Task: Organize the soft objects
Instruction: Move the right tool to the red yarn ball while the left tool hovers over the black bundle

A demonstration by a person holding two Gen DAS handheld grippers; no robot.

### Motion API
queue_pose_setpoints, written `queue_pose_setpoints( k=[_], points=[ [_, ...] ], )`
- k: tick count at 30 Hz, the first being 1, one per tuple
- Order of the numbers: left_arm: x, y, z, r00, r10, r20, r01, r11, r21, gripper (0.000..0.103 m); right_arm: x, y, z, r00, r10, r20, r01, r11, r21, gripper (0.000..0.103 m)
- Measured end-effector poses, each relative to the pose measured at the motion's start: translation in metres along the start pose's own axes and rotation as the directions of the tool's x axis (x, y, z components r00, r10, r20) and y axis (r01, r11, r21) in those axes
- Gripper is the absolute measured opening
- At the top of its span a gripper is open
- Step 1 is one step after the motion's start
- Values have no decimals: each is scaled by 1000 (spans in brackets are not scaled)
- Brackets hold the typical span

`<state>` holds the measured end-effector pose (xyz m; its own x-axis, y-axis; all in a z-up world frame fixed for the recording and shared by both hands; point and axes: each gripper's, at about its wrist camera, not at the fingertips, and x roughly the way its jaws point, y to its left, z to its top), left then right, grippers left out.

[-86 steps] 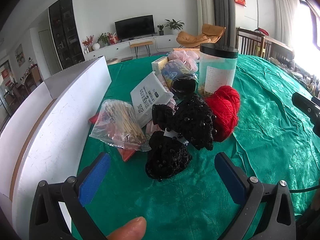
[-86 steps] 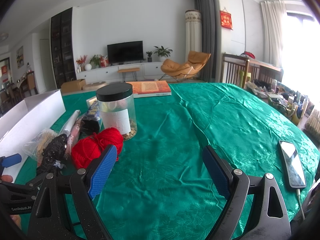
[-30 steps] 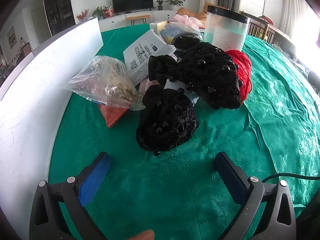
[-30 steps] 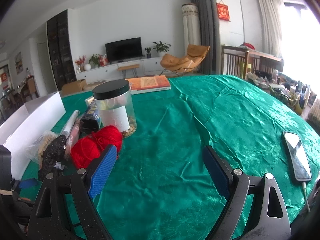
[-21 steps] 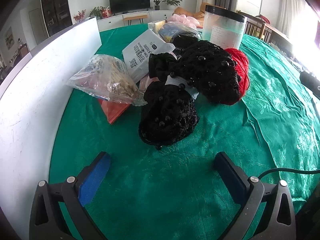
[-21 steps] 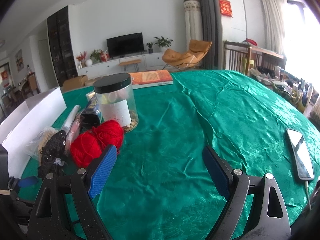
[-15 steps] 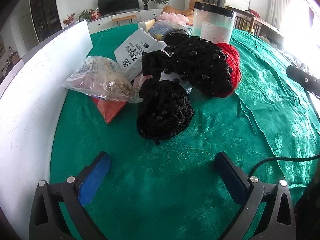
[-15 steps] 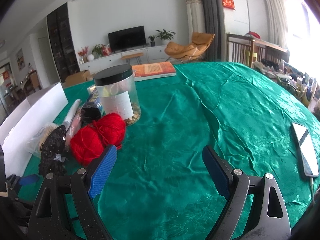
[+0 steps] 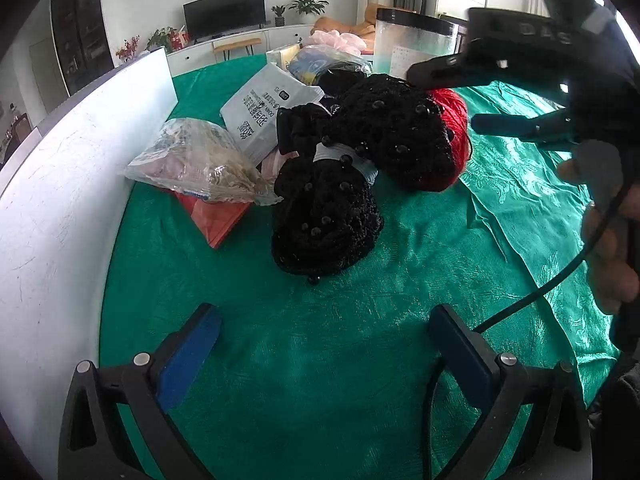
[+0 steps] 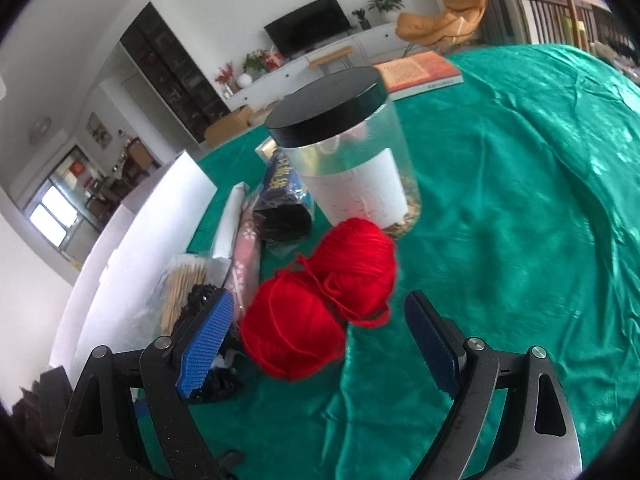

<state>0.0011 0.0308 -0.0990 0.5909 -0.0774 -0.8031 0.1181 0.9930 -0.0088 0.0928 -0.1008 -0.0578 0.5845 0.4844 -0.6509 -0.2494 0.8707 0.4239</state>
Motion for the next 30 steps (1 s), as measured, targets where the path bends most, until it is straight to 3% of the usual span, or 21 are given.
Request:
queue_pose_setpoints(
  k=[5,7,10,14,16,20,23,27,30],
  points=[
    [0,0,-1,1000,-4,7,4,1000,5,103,34,11,-6,990,-92,-105,81,991,-103,87],
    [0,1,-1,1000,-8,9,8,1000,8,103,20,-6,-14,992,-96,-80,92,994,-55,87],
    [0,1,-1,1000,-5,13,5,1000,5,103,-21,-36,-26,984,-175,2,175,984,20,87],
    [0,0,-1,1000,-4,13,4,1000,2,103,-49,-90,-18,914,-403,52,397,912,99,89],
    [0,0,-1,1000,-8,17,8,1000,5,103,-62,-117,-14,891,-450,59,436,884,169,89],
    [0,0,-1,1000,-1,20,1,1000,-1,103,-93,-122,-27,889,-433,147,394,888,237,89],
    [1,0,-1,1000,0,20,0,1000,-3,103,-96,-113,-34,922,-352,163,318,926,202,89],
    [1,0,-1,1000,0,21,0,1000,-3,103,-100,-83,-33,937,-269,225,258,963,76,89],
    [0,0,-1,1000,2,21,-2,1000,-5,103,-86,-58,-35,946,-247,212,264,963,-58,89]
  ],
)
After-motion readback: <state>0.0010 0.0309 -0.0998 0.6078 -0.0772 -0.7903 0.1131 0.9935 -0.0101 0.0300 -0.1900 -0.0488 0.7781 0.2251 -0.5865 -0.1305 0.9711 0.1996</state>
